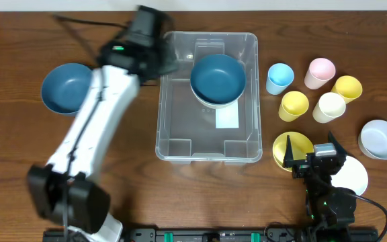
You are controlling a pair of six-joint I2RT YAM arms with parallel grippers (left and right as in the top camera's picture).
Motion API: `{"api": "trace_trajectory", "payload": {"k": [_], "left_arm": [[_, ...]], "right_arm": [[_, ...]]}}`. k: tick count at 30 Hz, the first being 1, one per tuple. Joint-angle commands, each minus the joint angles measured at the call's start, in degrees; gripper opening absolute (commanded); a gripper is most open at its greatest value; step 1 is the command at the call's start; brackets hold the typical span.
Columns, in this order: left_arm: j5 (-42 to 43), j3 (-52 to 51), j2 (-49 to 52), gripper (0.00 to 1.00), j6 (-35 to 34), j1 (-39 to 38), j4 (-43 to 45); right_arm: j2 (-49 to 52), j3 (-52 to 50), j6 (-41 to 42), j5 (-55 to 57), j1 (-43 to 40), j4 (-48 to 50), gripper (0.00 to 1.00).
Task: Pack container
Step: 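Set the teal bowl into the cream bowl and release, then move the left gripper to grasp the second teal bowl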
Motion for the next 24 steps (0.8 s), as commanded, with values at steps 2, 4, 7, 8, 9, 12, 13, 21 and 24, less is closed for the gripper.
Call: {"api": "trace_trajectory", "payload": {"k": [2,4,7,8,9,12,13,21,24], "left_arm": [[-4.0,0.8,-2.7,0.47,-3.1,10.3,-4.7],[-4.0,0.8,-2.8,0.47,-3.1,15.1,-6.5],[-4.0,0.8,-2.4,0.52,-4.7,23.1,-9.3],[-4.0,0.8,-2.3,0.55,-5.3,25.3,-10.0],[-4.0,0.7,-2.1,0.56,-6.1,27.9,-10.8],[-4.0,0.0,-1.6,0.60,-8.0,33.7,-11.9],[-4.0,-0.5,-1.5,0.61,-8.0,35.5,-11.9],[-4.0,-5.9,-0.1,0.66,-8.0,40.6,-8.9],[-4.0,-8.8,0.3,0.80,-8.0,40.6,-5.2]], "right_arm": [[-0.3,-0.2,-0.4,-0.2,0.6,-0.2,0.99],[-0.3,-0.2,-0.4,-0.2,0.6,-0.2,0.99],[-0.3,-0.2,-0.4,-0.2,0.6,-0.2,0.99],[-0.3,-0.2,-0.4,-0.2,0.6,-0.2,0.99],[-0.3,-0.2,-0.4,-0.2,0.6,-0.2,0.99],[-0.3,-0.2,-0.4,-0.2,0.6,-0.1,0.99],[-0.3,-0.2,-0.4,-0.2,0.6,-0.1,0.99],[-0.3,-0.2,-0.4,-0.2,0.6,-0.2,0.99],[-0.3,-0.2,-0.4,-0.2,0.6,-0.1,0.99]]}}
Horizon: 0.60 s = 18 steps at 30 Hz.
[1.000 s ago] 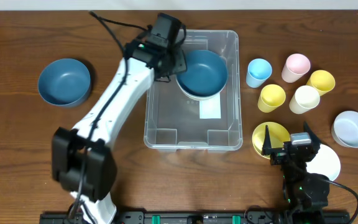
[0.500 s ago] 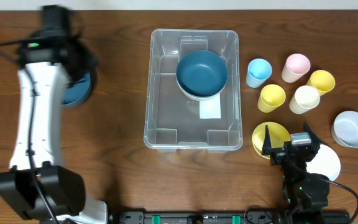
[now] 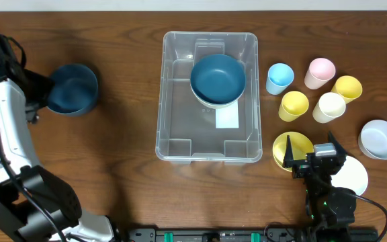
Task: Pack container
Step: 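Move the left gripper to grasp the second teal bowl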
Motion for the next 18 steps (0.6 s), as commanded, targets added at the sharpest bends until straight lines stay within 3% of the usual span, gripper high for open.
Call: {"api": "trace_trajectory", "payload": {"k": [1,6,18], "left_arm": [[-0.9,-3.0,1.5,0.80,-0.6,0.0,2.5],[-0.9,-5.4,2.9,0.81,-4.2,0.0,5.5],[-0.9,-5.4,11.4,0.80,-4.4,0.0,10.1]], "right_arm": [[-0.3,-0.2,-0.4,-0.2,0.6,-0.1,0.99],[-0.3,-0.2,-0.4,-0.2,0.6,-0.1,0.99],[-0.3,-0.2,-0.4,-0.2,0.6,-0.1,0.99]]}}
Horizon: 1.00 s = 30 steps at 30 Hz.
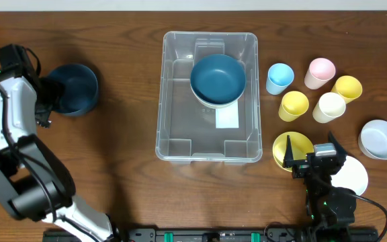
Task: Pack container
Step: 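Move the left gripper to grasp the second teal bowl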
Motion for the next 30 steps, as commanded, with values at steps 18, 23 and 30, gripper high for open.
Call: {"api": "trace_trajectory", "payload": {"k": [18,23,30], "left_arm": [[-0.9,-0.3,9.6,0.64,-0.8,0.0,3.1],[-0.9,-0.3,9.6,0.32,-0.2,0.0,2.9],[-0.9,-0.3,9.6,0.13,-0.2,0.4,2.0]], "right_arm": [[-0.3,-0.2,-0.4,-0.2,0.6,-0.1,0.99],[-0.3,-0.2,-0.4,-0.2,0.6,-0.1,0.99],[-0.3,-0.2,-0.4,-0.2,0.6,-0.1,0.99]]}}
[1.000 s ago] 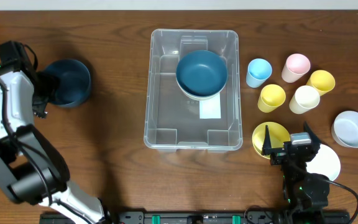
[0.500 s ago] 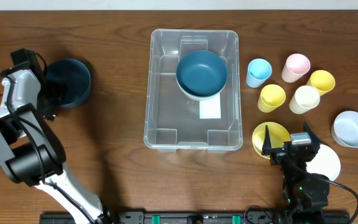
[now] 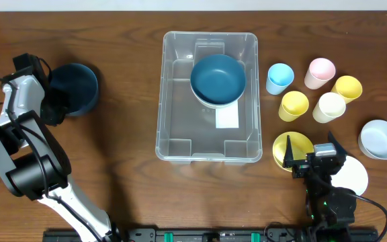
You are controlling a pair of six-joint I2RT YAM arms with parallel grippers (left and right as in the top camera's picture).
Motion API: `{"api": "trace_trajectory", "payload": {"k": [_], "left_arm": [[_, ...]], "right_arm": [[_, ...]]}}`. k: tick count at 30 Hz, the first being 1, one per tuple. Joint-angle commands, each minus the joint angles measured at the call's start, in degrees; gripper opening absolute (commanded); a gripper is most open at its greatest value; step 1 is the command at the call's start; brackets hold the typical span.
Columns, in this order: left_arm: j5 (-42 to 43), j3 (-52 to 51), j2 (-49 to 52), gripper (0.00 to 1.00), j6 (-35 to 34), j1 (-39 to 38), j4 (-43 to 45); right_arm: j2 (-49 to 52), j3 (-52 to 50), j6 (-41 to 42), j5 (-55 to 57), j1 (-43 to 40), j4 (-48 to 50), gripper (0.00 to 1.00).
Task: Pack container
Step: 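Move the left gripper to grasp the second teal bowl, then lift the second teal bowl with the left gripper over the bin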
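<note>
A clear plastic container (image 3: 161, 101) stands mid-table. Inside it at the back, a dark blue bowl (image 3: 218, 77) sits nested on a paler bowl. A second dark blue bowl (image 3: 76, 87) rests on the table at the far left. My left gripper (image 3: 51, 106) is at that bowl's left rim; its fingers are dark and too small to show whether they grip the rim. My right gripper (image 3: 311, 148) stands open near the front right, over the edge of a yellow plate (image 3: 297, 142), with nothing between its fingers.
Right of the container stand several cups: light blue (image 3: 280, 77), pink (image 3: 320, 72), two yellow (image 3: 347, 87) (image 3: 294, 105) and cream (image 3: 329, 106). A pale bowl (image 3: 380, 138) and a white plate (image 3: 355, 176) lie at the far right. A white label (image 3: 227, 117) lies on the container's floor.
My left wrist has shifted a little right and down, closer along the left rim of the blue bowl. The bowl, the container and the right arm have not moved.
My left arm was stretched up beside the container's back left corner, with one blue bowl inside the container. Then it stood far left of the second blue bowl, which had shifted slightly right. After that its gripper was at that bowl's left rim, and it stays there now.
</note>
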Motion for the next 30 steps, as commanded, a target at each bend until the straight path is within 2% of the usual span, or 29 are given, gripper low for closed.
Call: {"api": "trace_trajectory", "payload": {"k": [1,2,9,16,20,24,27,30], "left_arm": [[-0.9,-0.3,-0.1,0.10,0.4,0.6,-0.7],[-0.9,-0.3,-0.1,0.06,0.4,0.7,-0.9],[-0.9,-0.3,-2.7,0.06,3.9,1.9,-1.8],[-0.7,-0.3,-11.5,0.06,5.6,1.6,-2.6],[2.7,-0.3,-17.6,0.06,8.3,0.8,-2.7],[10.1,-0.3,-23.2,0.06,11.6,-1.5,-1.8],[15.5,-0.3,-26.8,0.06,16.2,-4.9,-0.6],[17.2,-0.3,-29.6,0.06,18.1,-9.4,-0.6]], "right_arm": [[-0.3,-0.2,-0.4,-0.2,0.6,-0.1,0.99],[-0.3,-0.2,-0.4,-0.2,0.6,-0.1,0.99],[-0.3,-0.2,-0.4,-0.2,0.6,-0.1,0.99],[-0.3,-0.2,-0.4,-0.2,0.6,-0.1,0.99],[-0.3,-0.2,-0.4,-0.2,0.6,-0.1,0.99],[-0.3,-0.2,-0.4,-0.2,0.6,-0.1,0.99],[-0.3,-0.2,-0.4,-0.2,0.6,-0.1,0.99],[-0.3,-0.2,-0.4,-0.2,0.6,-0.1,0.99]]}}
